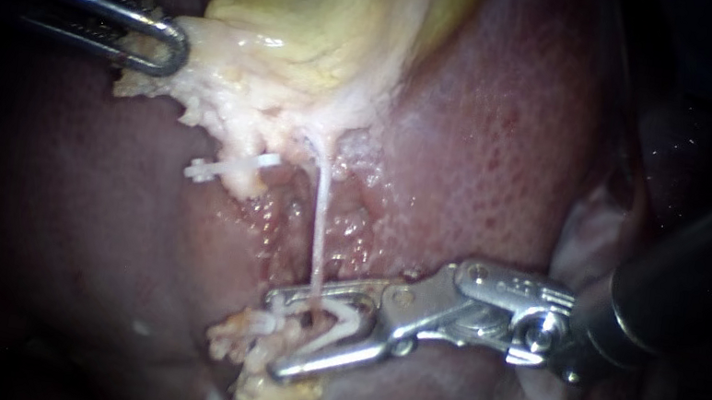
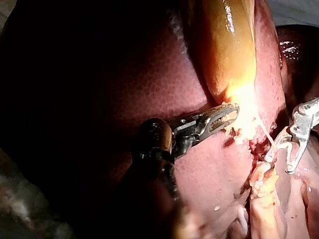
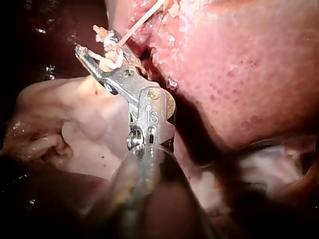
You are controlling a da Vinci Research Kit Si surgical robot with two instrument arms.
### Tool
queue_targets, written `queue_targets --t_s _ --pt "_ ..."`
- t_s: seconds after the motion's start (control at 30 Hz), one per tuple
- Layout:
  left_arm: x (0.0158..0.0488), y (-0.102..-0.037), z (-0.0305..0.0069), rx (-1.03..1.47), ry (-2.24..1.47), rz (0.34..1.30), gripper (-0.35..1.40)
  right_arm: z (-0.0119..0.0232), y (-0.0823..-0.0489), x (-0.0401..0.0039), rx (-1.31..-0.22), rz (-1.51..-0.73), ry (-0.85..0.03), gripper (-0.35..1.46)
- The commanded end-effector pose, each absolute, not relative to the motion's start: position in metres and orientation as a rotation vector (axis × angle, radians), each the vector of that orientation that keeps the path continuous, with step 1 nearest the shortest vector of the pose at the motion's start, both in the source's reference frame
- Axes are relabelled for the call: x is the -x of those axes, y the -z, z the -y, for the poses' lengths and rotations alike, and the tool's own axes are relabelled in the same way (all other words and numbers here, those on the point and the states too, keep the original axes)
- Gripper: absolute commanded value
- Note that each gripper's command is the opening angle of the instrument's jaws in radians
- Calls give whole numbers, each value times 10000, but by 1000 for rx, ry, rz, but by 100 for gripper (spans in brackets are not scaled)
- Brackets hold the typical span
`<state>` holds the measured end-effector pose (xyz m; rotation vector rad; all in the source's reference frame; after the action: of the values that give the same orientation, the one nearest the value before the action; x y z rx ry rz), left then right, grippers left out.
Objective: Clipping first clip right tube
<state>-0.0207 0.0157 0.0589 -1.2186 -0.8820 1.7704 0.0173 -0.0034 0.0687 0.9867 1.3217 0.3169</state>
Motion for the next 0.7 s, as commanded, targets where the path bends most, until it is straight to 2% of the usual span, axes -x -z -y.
queue_targets --t_s 0.03,0.17,0.7 --pt "207 -589 -157 1219 -1770 882 -35 34 -686 -171 -992 -1315 -335 -1" --pt "207 -590 -157 1219 -1770 882 -35 33 -686 -168 -1022 -1290 -401 -35" --pt "206 -593 -158 1219 -1771 879 -35 35 -689 -168 -1024 -1288 -404 -35"
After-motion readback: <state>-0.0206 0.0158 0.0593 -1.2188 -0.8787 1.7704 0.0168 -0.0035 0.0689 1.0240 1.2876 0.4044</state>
